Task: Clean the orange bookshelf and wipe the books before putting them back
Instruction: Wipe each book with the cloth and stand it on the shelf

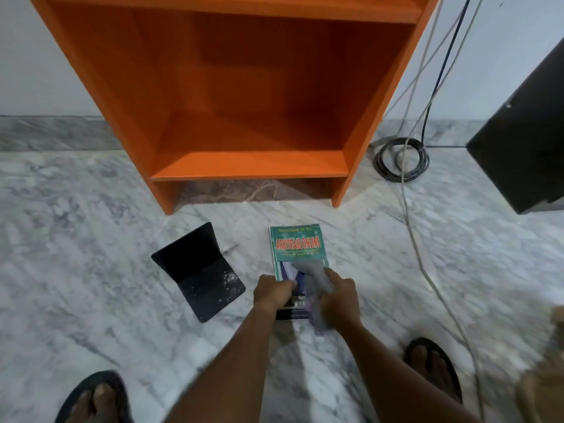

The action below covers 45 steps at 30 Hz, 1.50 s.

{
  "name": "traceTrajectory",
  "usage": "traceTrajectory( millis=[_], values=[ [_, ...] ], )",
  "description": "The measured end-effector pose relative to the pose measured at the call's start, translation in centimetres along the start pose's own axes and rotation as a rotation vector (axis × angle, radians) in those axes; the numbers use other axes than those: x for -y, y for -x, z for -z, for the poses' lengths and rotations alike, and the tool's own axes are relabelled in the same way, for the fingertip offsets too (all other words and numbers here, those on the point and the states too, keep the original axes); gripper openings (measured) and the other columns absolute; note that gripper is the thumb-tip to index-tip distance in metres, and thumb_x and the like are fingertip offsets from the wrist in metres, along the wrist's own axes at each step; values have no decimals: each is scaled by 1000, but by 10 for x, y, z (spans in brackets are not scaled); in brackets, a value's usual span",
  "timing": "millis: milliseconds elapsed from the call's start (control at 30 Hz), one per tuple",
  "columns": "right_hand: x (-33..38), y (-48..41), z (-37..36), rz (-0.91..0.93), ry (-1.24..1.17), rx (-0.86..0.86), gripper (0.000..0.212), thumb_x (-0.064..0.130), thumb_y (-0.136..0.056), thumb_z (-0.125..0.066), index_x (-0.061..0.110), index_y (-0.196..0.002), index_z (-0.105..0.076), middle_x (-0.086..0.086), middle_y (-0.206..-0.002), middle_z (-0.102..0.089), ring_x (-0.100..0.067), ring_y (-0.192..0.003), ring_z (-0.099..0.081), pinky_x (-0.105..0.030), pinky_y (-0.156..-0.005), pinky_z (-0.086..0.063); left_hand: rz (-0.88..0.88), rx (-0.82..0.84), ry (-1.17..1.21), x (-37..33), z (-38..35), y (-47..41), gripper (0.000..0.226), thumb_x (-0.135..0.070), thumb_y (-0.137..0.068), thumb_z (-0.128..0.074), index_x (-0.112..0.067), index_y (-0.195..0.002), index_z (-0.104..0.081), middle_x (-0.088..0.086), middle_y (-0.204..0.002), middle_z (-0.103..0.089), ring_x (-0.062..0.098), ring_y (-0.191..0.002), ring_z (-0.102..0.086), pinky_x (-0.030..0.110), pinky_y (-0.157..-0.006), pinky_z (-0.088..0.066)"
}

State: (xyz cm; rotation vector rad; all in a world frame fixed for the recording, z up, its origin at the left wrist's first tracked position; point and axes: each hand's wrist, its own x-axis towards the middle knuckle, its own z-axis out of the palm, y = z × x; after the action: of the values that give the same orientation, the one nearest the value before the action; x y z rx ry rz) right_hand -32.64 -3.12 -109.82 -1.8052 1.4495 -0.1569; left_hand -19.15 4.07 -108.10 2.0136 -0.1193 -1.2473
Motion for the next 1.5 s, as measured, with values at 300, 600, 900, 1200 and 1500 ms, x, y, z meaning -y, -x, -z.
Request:
traceTrajectory(
  millis=[300, 600, 900, 1200, 1500],
  values=[
    [25, 29, 2, 220, -64, 3, 57, 51, -86, -33, 40, -137, -55, 5, -140, -53, -21, -129, -49, -42, -105, -42, -169, 300, 336, -20, 7, 28, 46, 20, -90, -38, -16, -112, -57, 15, -115, -67, 29, -110, -64, 39, -86, -56],
    [128, 52, 40, 646, -266, -192, 38, 52, -103, -37, 42, -136, -54, 7, -144, -46, -16, -134, -43, -50, -110, -40, -339, 532, 209, -67, 91, 129, 53, 16, -89, -51, -15, -131, -61, 22, -111, -72, 38, -98, -71, 47, -75, -60],
    [180, 63, 125, 314, -337, -530, 34, 46, -103, -39, 32, -123, -63, -14, -113, -60, -37, -114, -55, -45, -94, -48, -583, 549, 150, -85, 127, 226, 73, 9, -86, -62, -28, -147, -47, 20, -125, -69, 42, -111, -65, 43, -87, -56],
    [210, 146, 90, 682, -346, -331, 38, 55, -104, -31, 45, -131, -56, 6, -126, -49, -18, -121, -41, -38, -96, -40, -638, 493, 357, -75, 143, 238, 57, 16, -88, -52, -23, -129, -65, 22, -106, -72, 32, -82, -72, 37, -64, -58],
    [213, 168, 102, 1020, -38, -425, 34, 46, -101, -41, 49, -130, -58, 12, -127, -41, -14, -116, -34, -39, -96, -35, -670, 505, 255, -76, 150, 240, 43, 12, -86, -61, -3, -126, -63, 27, -119, -68, 37, -105, -67, 40, -82, -55]
  ],
)
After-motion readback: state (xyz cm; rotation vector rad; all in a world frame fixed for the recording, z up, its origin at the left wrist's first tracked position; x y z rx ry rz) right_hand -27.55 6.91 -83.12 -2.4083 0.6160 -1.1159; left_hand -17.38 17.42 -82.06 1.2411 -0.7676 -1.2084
